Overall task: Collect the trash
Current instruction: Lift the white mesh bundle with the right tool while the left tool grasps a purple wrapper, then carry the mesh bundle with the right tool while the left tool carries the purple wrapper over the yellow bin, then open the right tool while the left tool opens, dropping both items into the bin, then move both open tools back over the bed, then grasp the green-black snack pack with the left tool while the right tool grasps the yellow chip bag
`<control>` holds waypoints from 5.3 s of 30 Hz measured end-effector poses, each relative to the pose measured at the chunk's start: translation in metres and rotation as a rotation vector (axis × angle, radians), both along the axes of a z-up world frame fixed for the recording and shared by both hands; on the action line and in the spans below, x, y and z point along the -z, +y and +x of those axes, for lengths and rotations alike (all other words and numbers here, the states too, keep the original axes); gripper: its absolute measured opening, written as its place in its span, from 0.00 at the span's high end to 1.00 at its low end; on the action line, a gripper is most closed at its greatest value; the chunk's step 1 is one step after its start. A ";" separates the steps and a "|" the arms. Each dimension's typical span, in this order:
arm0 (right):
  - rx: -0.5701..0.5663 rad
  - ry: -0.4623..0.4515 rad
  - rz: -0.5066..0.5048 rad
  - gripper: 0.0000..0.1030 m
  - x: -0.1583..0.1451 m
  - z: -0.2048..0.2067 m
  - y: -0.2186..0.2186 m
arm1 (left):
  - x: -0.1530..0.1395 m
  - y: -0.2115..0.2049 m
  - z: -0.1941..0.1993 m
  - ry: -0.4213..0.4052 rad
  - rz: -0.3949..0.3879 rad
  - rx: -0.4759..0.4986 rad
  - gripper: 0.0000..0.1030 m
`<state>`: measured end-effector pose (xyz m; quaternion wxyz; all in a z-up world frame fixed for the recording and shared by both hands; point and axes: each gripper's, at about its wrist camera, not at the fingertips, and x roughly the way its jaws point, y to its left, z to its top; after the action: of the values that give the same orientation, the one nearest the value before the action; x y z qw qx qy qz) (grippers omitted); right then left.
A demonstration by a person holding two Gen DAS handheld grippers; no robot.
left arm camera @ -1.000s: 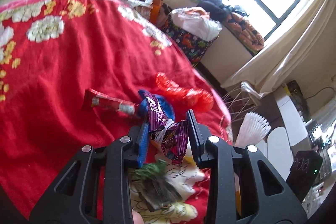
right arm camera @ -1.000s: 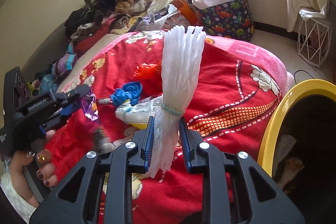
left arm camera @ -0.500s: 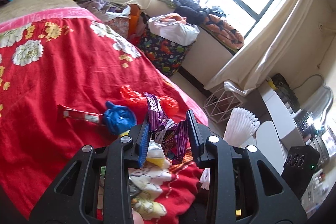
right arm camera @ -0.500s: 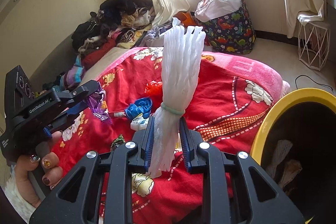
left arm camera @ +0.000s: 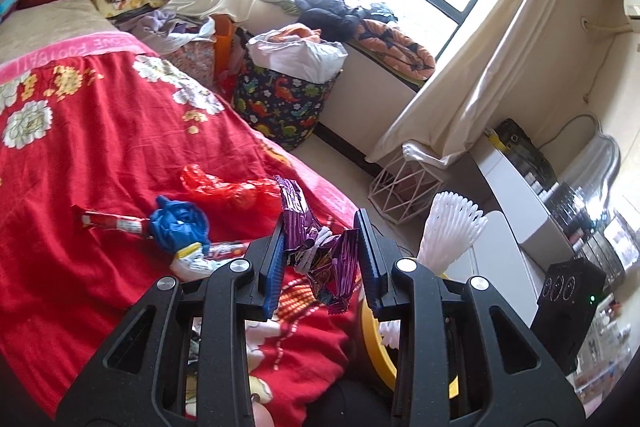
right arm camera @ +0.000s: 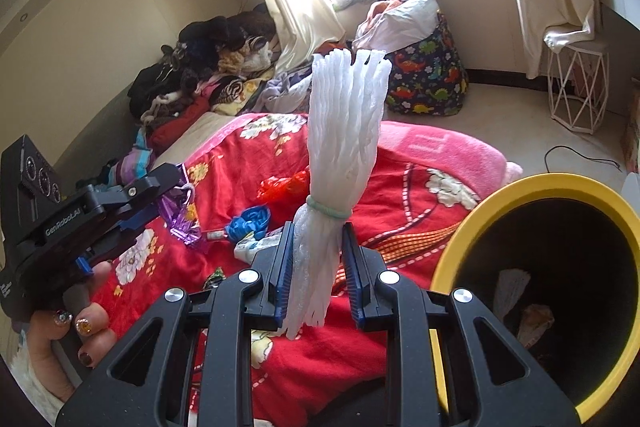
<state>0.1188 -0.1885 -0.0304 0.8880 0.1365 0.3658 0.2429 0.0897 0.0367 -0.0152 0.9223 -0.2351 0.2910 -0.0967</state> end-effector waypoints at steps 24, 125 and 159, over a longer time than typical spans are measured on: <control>0.217 0.007 0.011 0.78 0.005 -0.013 -0.099 | -0.001 -0.077 0.001 -0.007 0.072 0.163 0.75; -0.001 -0.065 -0.122 0.20 0.006 -0.005 -0.003 | 0.005 -0.018 0.000 -0.001 0.212 -0.078 0.11; -0.299 0.044 -0.326 0.34 0.105 0.058 0.145 | 0.107 0.079 -0.030 0.338 -0.085 -0.103 0.48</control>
<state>0.1765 -0.0431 -0.1351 0.8441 -0.0592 0.4359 0.3067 0.0601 0.1154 -0.1223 0.8534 -0.3013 0.4249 -0.0206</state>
